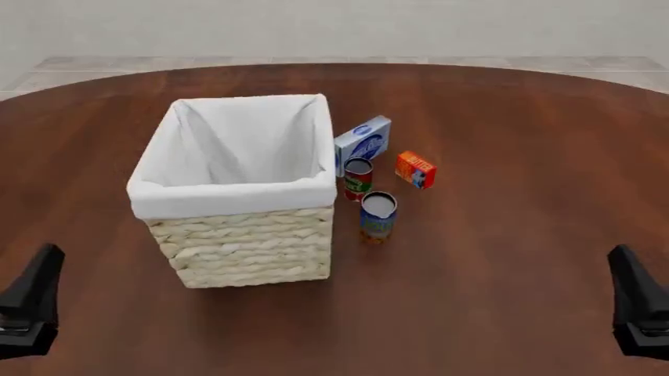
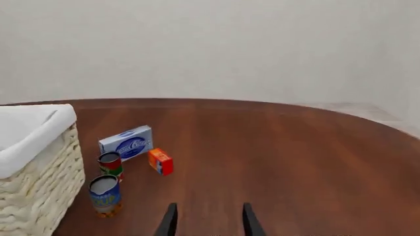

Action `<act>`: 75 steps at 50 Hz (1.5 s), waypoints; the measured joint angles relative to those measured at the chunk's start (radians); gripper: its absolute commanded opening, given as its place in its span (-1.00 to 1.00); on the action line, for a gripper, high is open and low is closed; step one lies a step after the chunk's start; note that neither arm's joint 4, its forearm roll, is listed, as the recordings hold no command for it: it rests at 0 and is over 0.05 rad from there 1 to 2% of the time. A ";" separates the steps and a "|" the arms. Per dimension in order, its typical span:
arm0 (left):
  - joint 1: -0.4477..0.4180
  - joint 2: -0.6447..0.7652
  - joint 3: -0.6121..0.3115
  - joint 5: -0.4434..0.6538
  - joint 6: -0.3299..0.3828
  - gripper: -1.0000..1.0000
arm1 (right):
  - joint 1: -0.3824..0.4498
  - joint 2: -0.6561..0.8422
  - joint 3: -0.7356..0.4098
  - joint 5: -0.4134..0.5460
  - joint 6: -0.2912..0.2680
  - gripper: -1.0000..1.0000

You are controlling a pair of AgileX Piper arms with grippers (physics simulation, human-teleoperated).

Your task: Pick up the alphabet soup and put it in the basket.

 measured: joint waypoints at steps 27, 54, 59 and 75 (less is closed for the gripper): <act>-0.012 -0.014 0.000 0.023 -0.003 1.00 | -0.022 0.065 -0.002 -0.019 -0.017 1.00; -0.012 -0.018 0.003 0.031 0.005 1.00 | -0.088 0.164 0.000 -0.068 -0.062 1.00; -0.011 -0.017 0.003 0.033 0.006 1.00 | -0.105 0.152 0.000 -0.061 -0.041 1.00; -0.009 -0.016 0.003 0.041 0.007 1.00 | -0.134 0.087 -0.001 -0.025 -0.057 1.00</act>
